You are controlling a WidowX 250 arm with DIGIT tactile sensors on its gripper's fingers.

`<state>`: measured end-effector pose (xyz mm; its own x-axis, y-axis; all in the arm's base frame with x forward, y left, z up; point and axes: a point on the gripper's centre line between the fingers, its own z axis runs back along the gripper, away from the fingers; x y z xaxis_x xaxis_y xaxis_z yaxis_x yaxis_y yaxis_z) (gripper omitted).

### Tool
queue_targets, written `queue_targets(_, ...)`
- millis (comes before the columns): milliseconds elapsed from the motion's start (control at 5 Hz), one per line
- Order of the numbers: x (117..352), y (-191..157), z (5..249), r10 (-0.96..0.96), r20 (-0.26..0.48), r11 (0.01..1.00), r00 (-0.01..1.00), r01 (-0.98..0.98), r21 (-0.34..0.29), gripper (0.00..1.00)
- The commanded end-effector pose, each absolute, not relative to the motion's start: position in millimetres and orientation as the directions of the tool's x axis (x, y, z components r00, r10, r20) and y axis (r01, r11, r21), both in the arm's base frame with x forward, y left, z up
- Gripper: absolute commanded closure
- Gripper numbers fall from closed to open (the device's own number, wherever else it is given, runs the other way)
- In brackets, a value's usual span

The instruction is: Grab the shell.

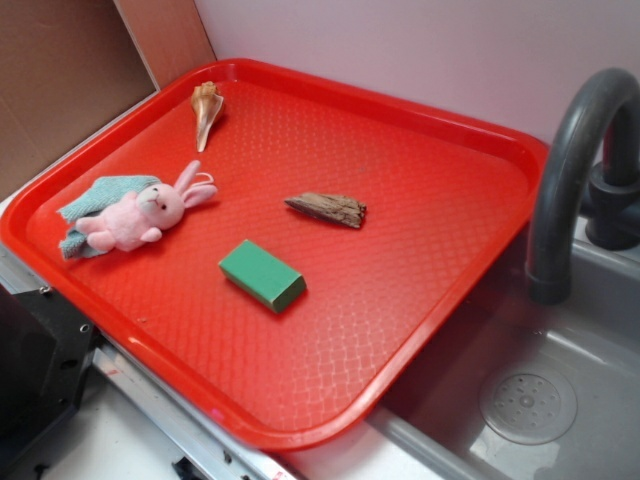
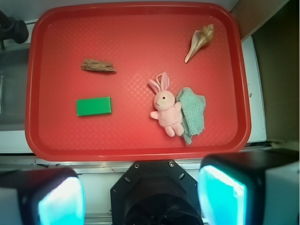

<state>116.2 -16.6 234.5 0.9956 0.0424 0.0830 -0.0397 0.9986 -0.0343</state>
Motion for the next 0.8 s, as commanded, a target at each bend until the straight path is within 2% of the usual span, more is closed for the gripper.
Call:
queue_targets(0, 116.2, -16.6, 234.5, 0.042, 0.083, 0.999, 0.996, -0.040, -0.034, 0.00)
queue_targets(200, 127.3, -20.6, 225.3, 0.246, 0.139, 0.969, 0.959, -0.248, -0.004, 0.00)
queue_targets(400, 136.9, -13.3, 213.4, 0.350, 0.173, 0.934, 0.921, -0.357, 0.010, 0.00)
queue_targets(600, 154.8, -2.6, 193.4, 0.429, 0.251, 0.893, 0.868, -0.448, 0.024, 0.00)
